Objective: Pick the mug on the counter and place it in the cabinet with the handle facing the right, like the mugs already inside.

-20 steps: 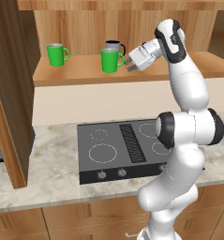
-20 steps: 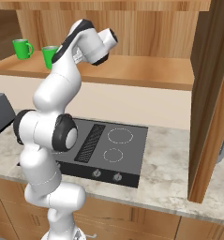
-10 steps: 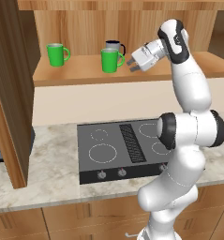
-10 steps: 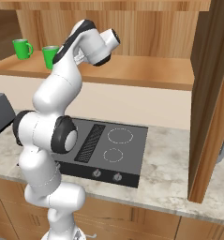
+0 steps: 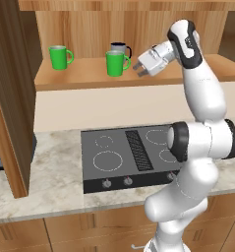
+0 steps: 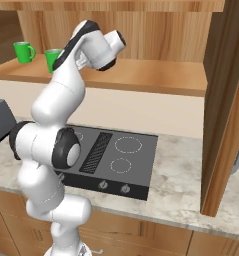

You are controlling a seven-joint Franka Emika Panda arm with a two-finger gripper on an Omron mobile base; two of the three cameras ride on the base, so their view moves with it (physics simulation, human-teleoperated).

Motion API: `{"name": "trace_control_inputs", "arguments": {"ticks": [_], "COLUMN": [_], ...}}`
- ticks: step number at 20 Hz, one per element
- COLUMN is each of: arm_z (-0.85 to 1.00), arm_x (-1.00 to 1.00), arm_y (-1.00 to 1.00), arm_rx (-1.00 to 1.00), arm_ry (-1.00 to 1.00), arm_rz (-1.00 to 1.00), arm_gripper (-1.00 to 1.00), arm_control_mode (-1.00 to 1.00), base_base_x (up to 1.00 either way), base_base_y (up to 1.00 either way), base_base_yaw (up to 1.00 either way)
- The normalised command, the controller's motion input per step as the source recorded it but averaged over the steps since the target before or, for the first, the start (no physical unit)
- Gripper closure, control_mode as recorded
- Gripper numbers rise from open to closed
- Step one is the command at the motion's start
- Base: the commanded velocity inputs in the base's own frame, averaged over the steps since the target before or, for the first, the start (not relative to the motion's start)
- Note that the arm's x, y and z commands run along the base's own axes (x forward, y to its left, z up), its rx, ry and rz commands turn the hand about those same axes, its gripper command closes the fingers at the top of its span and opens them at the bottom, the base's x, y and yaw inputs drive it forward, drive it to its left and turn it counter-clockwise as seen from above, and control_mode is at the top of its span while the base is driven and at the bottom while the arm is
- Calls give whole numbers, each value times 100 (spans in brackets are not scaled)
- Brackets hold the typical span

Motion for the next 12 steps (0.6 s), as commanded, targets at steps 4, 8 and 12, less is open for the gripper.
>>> {"name": "trace_control_inputs", "arguments": {"ticks": [4,8,12], "arm_z": [0,0,0], "arm_x": [-56,-59,-63], "arm_y": [14,6,4], "arm_rx": [0,0,0], "arm_ry": [0,0,0], "arm_rz": [0,-1,-3], "arm_gripper": [-100,-100,-100], "arm_control_mode": [-100,-100,-100], "base_base_x": [0,0,0], "base_base_y": [0,0,0], "base_base_yaw": [0,0,0]}}
